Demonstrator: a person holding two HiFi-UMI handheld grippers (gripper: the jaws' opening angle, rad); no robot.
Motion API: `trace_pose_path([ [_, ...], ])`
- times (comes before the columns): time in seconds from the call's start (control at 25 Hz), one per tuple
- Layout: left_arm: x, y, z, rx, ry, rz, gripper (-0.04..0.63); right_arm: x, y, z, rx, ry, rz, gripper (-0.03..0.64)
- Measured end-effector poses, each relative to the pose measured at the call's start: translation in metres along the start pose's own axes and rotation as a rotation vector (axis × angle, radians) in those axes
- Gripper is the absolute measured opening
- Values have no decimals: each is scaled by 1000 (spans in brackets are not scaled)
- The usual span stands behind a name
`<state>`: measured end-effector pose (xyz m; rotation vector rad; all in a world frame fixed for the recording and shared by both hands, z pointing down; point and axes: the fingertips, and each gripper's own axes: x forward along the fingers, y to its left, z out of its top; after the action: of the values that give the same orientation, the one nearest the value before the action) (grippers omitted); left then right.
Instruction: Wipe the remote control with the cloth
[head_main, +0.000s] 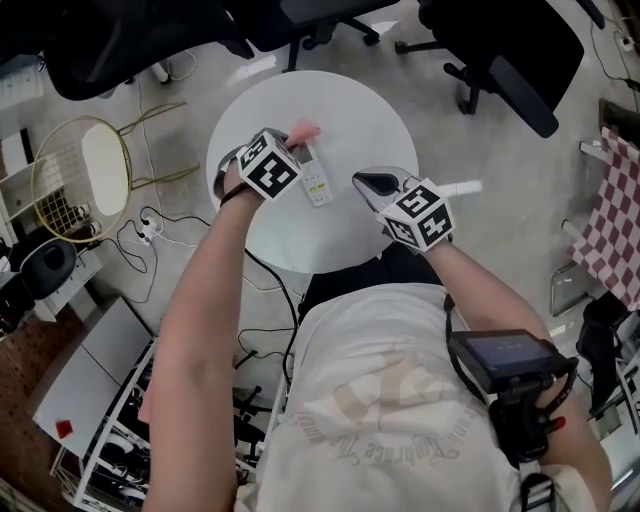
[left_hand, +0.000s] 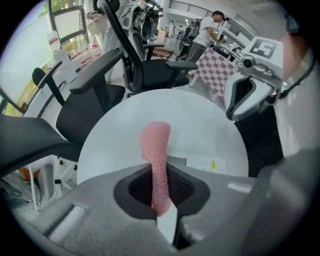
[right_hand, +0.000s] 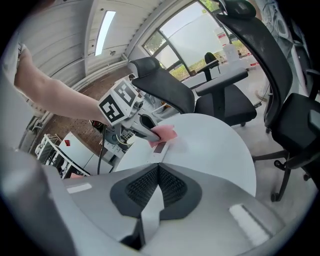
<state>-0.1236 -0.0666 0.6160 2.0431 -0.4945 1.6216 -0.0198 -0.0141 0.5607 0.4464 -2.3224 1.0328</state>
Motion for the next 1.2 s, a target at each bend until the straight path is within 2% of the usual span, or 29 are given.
trace_pose_path([
  [0.2,-1,-18,-2,64,24,-20,29,-1,-2,0,6,-4,2,6],
  [0.88,1,-111,-41,128,49,-145,29,4,2,-8,13,19,19,6],
  [1.0,3,-110,-40,108,40,-140,29,5,4,-9,12,23,24,6],
  [1.2,-1,-82,-34,65,21,-105,31,6,5,-10,14,21,22,6],
])
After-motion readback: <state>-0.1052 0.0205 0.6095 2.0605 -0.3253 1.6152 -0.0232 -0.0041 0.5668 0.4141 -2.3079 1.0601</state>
